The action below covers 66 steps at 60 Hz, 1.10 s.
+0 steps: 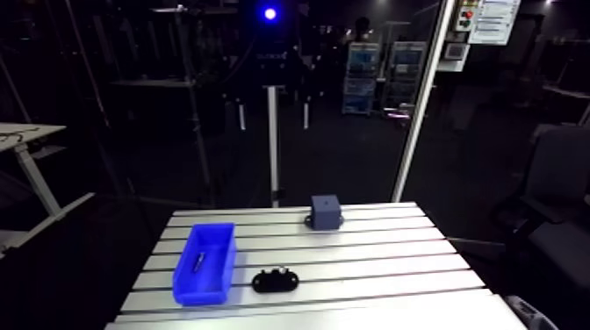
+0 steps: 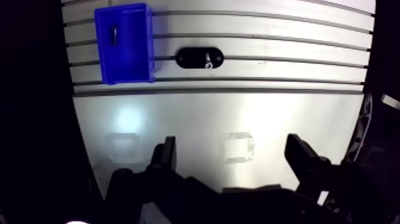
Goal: Pick up the M10 bolt and insert it into the hole until fully seated.
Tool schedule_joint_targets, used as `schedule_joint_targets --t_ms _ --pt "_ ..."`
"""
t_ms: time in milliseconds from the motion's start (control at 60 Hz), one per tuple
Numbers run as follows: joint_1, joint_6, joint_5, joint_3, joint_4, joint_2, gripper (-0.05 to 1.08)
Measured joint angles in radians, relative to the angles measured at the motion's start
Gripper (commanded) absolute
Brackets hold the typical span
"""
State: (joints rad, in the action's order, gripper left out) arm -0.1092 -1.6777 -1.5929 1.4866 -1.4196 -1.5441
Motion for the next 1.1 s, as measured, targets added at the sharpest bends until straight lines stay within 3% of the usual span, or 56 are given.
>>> schedule_joint_targets --t_ms 1100 --pt "0.0 0.001 0.003 0.005 0.001 0.0 0.01"
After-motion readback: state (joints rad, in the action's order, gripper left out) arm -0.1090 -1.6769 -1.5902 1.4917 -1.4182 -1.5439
